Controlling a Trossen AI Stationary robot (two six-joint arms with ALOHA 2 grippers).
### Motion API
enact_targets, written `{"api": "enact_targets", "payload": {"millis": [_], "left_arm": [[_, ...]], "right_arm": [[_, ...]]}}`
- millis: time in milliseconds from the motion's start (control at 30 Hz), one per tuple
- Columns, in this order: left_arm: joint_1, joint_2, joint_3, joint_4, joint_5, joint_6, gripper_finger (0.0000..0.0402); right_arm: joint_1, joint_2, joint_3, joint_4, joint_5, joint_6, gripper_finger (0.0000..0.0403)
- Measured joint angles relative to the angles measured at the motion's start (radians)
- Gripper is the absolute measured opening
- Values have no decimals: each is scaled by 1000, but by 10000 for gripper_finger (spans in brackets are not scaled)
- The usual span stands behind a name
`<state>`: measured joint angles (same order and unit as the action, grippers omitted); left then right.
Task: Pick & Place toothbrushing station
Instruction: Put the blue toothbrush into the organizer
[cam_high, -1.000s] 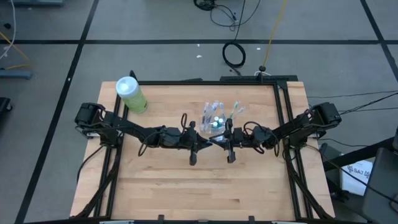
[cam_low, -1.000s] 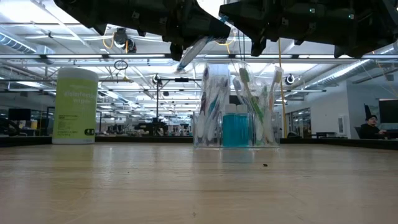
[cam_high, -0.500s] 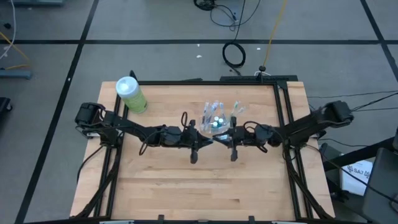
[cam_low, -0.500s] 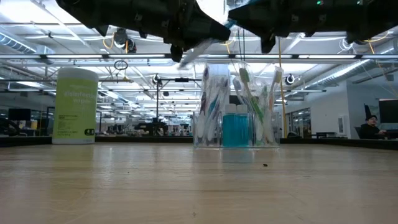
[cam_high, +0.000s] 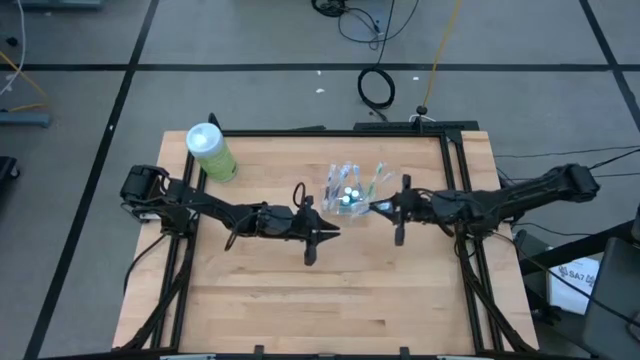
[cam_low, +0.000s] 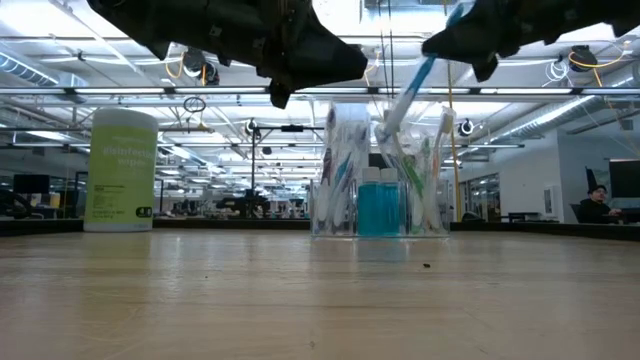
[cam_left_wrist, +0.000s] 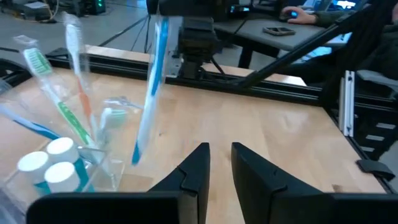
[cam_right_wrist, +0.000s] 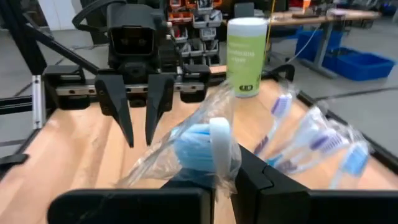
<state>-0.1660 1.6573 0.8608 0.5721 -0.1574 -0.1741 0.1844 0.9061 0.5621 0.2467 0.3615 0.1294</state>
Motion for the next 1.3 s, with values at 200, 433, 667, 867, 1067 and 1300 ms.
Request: {"api": "enact_targets", "payload": {"millis": [200,433,667,867,1067,1300], "left_arm": [[0,0,0,-2,0,0,65],[0,0,0,-10,-1,4,65],[6,0,0,-26,-1,14,65],[27,0,0,-30,-2,4,65],[42,0,0,-31,-2,-39,65],[43,-1,0,-31,-2,-39,65]], "right_arm": [[0,-127,0,-229,-24,109,14],[0,-187,0,-341,110,77,14],[-10,-209,1,-404,163,-37,15],[-49,-177,1,-391,162,-50,15],[-94,-126,1,-384,154,-54,15],[-139,-35,1,-258,26,-41,15]]}}
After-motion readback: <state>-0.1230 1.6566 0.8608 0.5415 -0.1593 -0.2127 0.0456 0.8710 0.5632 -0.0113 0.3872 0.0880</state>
